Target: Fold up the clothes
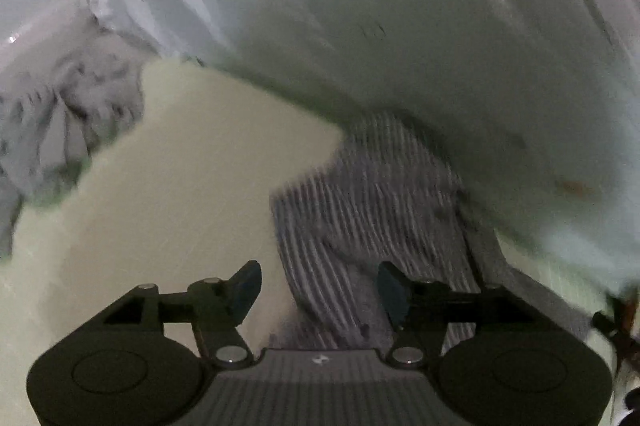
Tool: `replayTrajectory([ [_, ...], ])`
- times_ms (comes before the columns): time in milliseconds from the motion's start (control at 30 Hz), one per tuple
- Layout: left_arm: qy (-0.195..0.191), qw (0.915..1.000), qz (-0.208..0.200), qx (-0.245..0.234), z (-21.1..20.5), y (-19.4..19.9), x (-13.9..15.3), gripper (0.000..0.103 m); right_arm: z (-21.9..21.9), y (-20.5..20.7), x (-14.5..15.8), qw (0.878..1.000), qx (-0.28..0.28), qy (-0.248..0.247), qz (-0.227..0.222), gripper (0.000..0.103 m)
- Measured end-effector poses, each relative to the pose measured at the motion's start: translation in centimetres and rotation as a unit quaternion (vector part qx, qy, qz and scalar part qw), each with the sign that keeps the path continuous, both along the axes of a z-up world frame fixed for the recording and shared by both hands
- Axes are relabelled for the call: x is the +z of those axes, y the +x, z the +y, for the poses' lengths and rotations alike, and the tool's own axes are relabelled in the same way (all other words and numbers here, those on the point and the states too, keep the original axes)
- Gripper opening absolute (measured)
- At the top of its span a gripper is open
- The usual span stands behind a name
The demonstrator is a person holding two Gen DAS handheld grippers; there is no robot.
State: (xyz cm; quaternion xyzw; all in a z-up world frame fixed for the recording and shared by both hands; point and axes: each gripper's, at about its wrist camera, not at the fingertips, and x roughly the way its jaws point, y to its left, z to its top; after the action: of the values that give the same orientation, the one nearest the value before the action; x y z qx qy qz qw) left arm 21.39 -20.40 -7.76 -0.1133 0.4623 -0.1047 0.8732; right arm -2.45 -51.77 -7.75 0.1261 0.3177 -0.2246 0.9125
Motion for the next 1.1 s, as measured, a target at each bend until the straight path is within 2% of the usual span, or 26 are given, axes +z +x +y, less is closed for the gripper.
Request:
replayTrajectory([
  [133, -0.005, 0.9986, 0.037, -0.038, -2.7, -2.0, -1.6, 0.07, -0.6, -4.6, -2.7, 0.998, -0.039, 0.048, 0.026, 0.073],
  [233, 0.011, 0.9957, 0.048, -0.078, -5.5, -3.9, -2.4, 0.07, 0.2, -6.0, -3.7, 0.998, -0.034, 0.043, 0.041, 0.075],
  [300, 0.021, 0.9938, 0.052, -0.097, -7.1, -4.8, -2.7, 0.07, 0.6, -5.8, -3.9, 0.998, -0.024, 0.041, 0.043, 0.079],
  [467, 0.038, 0.9887, 0.064, -0.131, -9.8, -6.1, -3.8, 0.07, 1.9, -4.1, -4.7, 0.998, 0.025, 0.034, 0.053, 0.079],
  [600, 0.053, 0.9854, 0.065, -0.148, -10.8, -6.5, -4.4, 0.068, 2.7, -2.2, -5.3, 0.997, 0.045, 0.0, 0.066, 0.079],
  [700, 0.065, 0.9827, 0.066, -0.161, -11.5, -6.9, -4.7, 0.067, 2.1, -2.2, -5.2, 0.998, 0.031, -0.009, 0.061, 0.079],
  [767, 0.072, 0.9807, 0.066, -0.169, -11.9, -7.1, -5.0, 0.06, 1.8, -2.1, -5.3, 0.998, 0.032, -0.008, 0.06, 0.079],
  [800, 0.076, 0.9797, 0.067, -0.173, -12.1, -7.2, -5.1, 0.052, 1.7, -2.0, -5.5, 0.998, 0.036, -0.006, 0.06, 0.075],
  [833, 0.08, 0.9787, 0.067, -0.177, -12.3, -7.3, -5.2, 0.037, 1.6, -1.9, -5.7, 0.997, 0.041, -0.004, 0.061, 0.072],
  [867, 0.084, 0.9776, 0.067, -0.181, -12.6, -7.4, -5.3, 0.027, 1.5, -1.9, -5.9, 0.997, 0.047, -0.003, 0.064, 0.064],
  [900, 0.088, 0.9764, 0.067, -0.185, -12.8, -7.5, -5.5, 0.009, 1.5, -1.8, -6.1, 0.996, 0.053, 0.0, 0.066, 0.057],
  [933, 0.086, 0.9776, 0.064, -0.181, -12.4, -7.6, -5.2, 0.005, 1.3, -1.9, -6.2, 0.996, 0.06, 0.008, 0.063, 0.035],
  [967, 0.082, 0.9797, 0.059, -0.173, -11.8, -7.6, -4.8, 0.003, 1.1, -1.9, -6.3, 0.996, 0.065, 0.02, 0.057, 0.008],
  [1000, 0.077, 0.9816, 0.054, -0.166, -11.1, -7.6, -4.4, 0.002, 0.9, -2.1, -6.1, 0.996, 0.062, 0.022, 0.054, 0.003],
  [1100, 0.065, 0.987, 0.04, -0.142, -9.2, -7.7, -3.2, 0.001, 0.0, -3.4, -4.4, 0.999, 0.019, -0.006, 0.028, 0.002],
])
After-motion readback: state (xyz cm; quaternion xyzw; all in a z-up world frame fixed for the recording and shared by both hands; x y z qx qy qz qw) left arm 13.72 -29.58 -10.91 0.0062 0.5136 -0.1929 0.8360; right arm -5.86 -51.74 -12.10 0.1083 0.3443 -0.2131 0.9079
